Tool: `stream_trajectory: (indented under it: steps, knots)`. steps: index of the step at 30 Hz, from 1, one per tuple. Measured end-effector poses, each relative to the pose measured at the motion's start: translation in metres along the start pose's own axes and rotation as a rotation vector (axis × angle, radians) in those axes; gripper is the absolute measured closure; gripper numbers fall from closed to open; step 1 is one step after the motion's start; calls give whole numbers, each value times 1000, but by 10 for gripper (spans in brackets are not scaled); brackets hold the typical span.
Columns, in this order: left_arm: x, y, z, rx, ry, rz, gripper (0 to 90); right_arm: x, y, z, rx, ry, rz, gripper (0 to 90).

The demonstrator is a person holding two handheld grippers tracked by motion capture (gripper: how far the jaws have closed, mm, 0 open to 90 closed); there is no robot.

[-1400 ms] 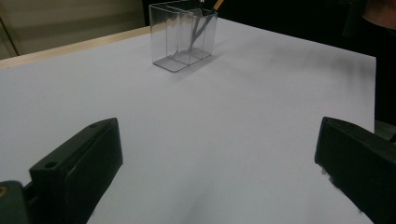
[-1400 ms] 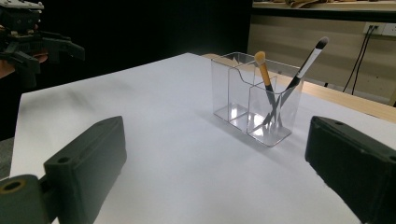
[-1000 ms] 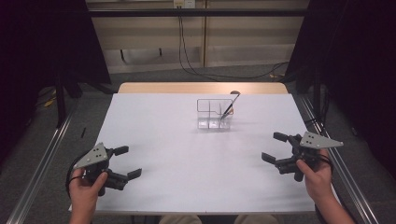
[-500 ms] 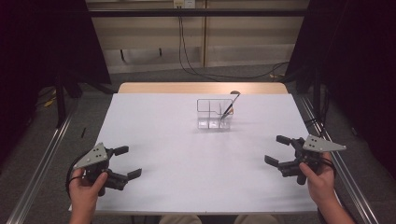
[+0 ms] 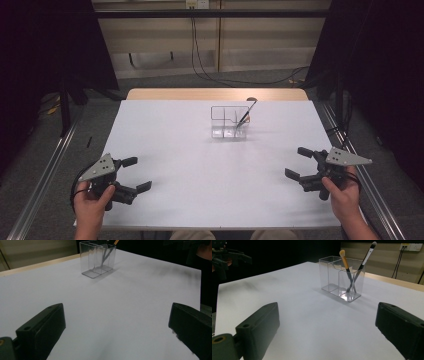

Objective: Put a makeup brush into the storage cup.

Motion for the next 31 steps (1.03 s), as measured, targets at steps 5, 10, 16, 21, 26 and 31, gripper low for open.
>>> stream_trajectory:
  steps: [5,10,16,21,26,31]
  knots:
    - [1,0,1,-7,-1,2,9,1,0,2,1,0,2,51]
    - [0,0,0,-6,-1,0,9,3,-2,2,2,-6,8,51]
    - [0,1,1,-8,-1,-1,9,4,-1,4,5,-3,8,51]
    - [0,1,2,-12,-3,-2,9,7,0,6,8,-10,9,51]
    - [-1,3,2,-7,4,-2,9,7,-1,5,6,-14,12,51]
    - [0,3,1,-8,-7,-5,9,9,-4,3,-4,-28,24,51]
Point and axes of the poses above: each handheld gripper's, and its own axes: z roughly backward along the jaws, x roughly out of its underside, y roughly to its right, the point moved 7 cm from there along -z, roughly forward along the jaws, and after that the axes turned 3 degrees about z, right-handed, at the moved point
